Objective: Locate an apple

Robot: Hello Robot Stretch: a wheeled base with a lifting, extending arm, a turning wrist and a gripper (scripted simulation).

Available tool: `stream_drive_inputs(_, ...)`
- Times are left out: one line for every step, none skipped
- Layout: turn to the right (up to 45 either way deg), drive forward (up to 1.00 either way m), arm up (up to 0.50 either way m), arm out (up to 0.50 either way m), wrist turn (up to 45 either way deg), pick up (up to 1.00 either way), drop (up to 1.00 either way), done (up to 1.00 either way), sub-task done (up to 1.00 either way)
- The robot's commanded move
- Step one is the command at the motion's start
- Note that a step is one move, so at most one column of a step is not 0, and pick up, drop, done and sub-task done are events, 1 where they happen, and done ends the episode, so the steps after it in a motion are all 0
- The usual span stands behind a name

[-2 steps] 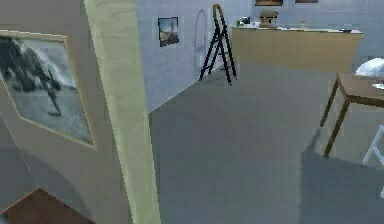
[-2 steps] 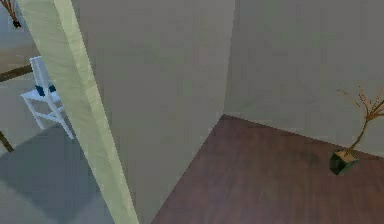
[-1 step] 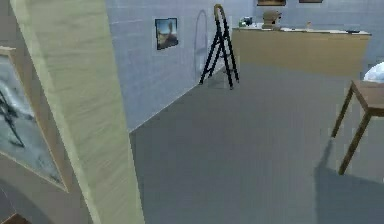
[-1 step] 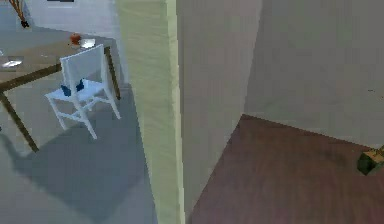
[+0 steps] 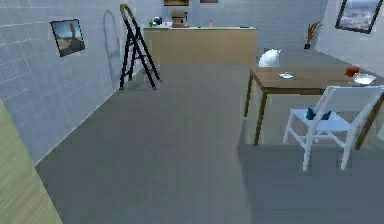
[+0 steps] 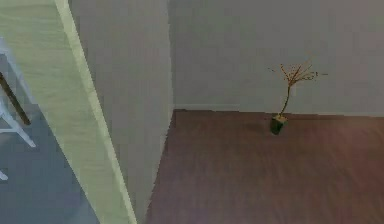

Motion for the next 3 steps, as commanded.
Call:
stream_drive_inputs(0.0,0.45,0.00,0.00,0.0,0.00,0.00,0.00,0.00)
stream_drive_inputs(39.0,0.00,0.00,0.00,0.0,0.00,0.00,0.00,0.00)
stream_drive_inputs(0.0,0.55,0.00,0.00,0.0,0.00,0.00,0.00,0.00)
